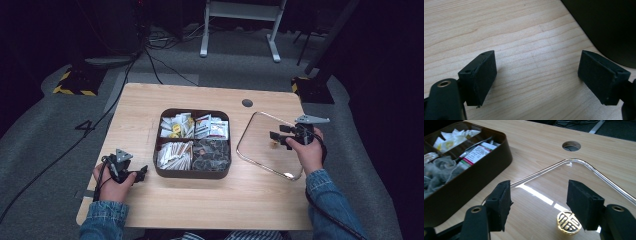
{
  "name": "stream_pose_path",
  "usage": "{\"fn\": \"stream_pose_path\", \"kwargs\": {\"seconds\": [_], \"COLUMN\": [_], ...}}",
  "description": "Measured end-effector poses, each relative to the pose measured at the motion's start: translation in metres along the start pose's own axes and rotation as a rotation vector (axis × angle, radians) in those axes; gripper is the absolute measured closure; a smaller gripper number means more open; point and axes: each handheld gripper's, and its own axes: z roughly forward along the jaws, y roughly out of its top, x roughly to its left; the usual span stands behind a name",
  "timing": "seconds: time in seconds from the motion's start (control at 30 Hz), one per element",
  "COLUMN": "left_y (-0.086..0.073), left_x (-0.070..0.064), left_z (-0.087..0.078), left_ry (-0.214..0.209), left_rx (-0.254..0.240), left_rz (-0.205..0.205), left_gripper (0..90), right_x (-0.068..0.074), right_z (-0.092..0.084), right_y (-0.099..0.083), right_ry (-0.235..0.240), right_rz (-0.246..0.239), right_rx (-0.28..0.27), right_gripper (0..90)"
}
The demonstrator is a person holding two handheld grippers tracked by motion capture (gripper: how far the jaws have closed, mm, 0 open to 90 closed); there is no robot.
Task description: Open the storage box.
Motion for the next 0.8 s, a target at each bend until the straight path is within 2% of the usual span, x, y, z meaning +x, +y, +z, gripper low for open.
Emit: {"fn": "stream_pose_path", "kwargs": {"seconds": [0.03,0.07,0.13,0.23,0.33,0.37,0.43,0.5,0.53,0.67,0.8], "left_y": [0.0,0.0,0.0,-0.001,-0.001,-0.001,-0.002,-0.002,-0.002,-0.001,0.003], "left_x": [0.0,0.0,-0.001,-0.002,-0.003,-0.003,-0.004,-0.004,-0.003,0.001,0.002], "left_z": [0.0,0.0,0.0,0.0,-0.001,-0.001,-0.002,-0.003,-0.007,-0.012,-0.018], "left_ry": [0.0,-0.001,0.003,0.01,0.017,0.017,0.019,0.018,0.03,0.037,0.029], "left_rx": [0.0,0.0,-0.002,-0.006,-0.009,-0.006,-0.007,-0.004,-0.007,-0.049,-0.063], "left_rz": [0.0,-0.003,-0.002,-0.004,-0.007,-0.008,-0.003,-0.004,0.001,-0.04,-0.054], "left_gripper": [15.3,15.3,15.3,15.3,16.1,16.3,17.7,19.9,22.7,24.0,24.5], "right_x": [0.0,0.006,0.013,0.023,0.028,0.03,0.032,0.031,0.031,0.033,0.036], "right_z": [0.0,-0.004,-0.006,-0.01,-0.013,-0.013,-0.011,-0.011,-0.012,-0.013,-0.011], "right_y": [0.0,-0.003,-0.007,-0.014,-0.02,-0.024,-0.03,-0.031,-0.033,-0.032,-0.033], "right_ry": [0.0,0.003,0.028,0.038,0.046,0.047,0.048,0.047,0.042,0.046,0.053], "right_rz": [0.0,0.006,0.008,-0.012,-0.01,-0.002,-0.009,-0.015,-0.004,-0.02,-0.017], "right_rx": [0.0,0.002,-0.005,0.001,-0.03,-0.043,-0.007,-0.002,-0.011,-0.016,-0.006], "right_gripper": [37.2,36.1,35.6,34.2,34.3,34.3,34.3,34.2,34.2,34.2,34.2]}}
